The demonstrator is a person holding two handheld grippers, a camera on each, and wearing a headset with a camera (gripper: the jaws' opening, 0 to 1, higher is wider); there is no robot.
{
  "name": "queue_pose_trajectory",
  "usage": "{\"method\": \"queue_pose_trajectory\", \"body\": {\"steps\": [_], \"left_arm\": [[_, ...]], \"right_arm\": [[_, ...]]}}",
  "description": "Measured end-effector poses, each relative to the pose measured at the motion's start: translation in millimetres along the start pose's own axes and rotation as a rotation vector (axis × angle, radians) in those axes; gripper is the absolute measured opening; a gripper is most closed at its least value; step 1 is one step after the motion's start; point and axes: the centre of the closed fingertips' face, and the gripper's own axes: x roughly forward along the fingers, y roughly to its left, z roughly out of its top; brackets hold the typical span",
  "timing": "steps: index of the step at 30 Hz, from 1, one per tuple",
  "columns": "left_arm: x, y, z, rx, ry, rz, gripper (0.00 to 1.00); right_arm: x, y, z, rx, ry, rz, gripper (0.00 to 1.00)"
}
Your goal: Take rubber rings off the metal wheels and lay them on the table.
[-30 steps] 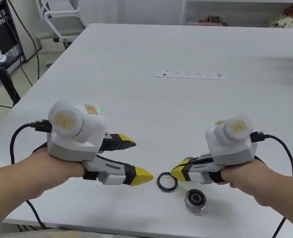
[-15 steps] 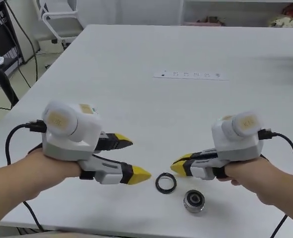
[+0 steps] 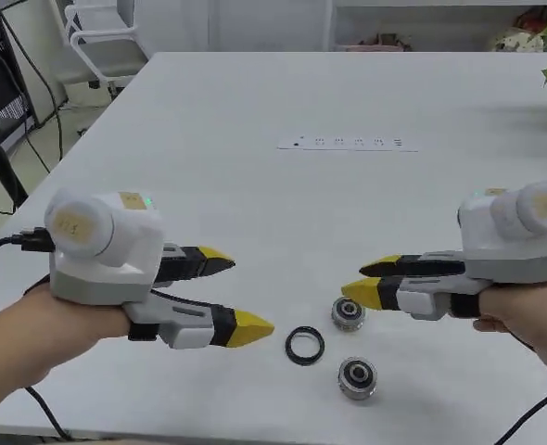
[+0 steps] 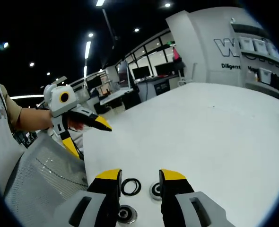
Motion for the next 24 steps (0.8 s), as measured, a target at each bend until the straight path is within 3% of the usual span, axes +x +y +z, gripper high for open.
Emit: {"method": "queue_pose_trajectory", "body": {"steps": [10,20,24], "left_arm": [[-10.4,-6.3,6.4,-0.006,-0.02,0.005,0.65],[-19.5,-16.8,15.5,-0.007,-0.05,0.012,0.68],[-21.6,-22.4,17.0,0.004,-0.055,0.012,0.69]], "right_arm": [[-32.4,17.0,-0.8,-0.079,0.007,-0.014,0.48],[-58.9,28.5,-21.0,-0.131,0.039,-0.033,0.65],[-68.6,27.4,-29.6,-0.129,0.042,-0.052,0.68]]}}
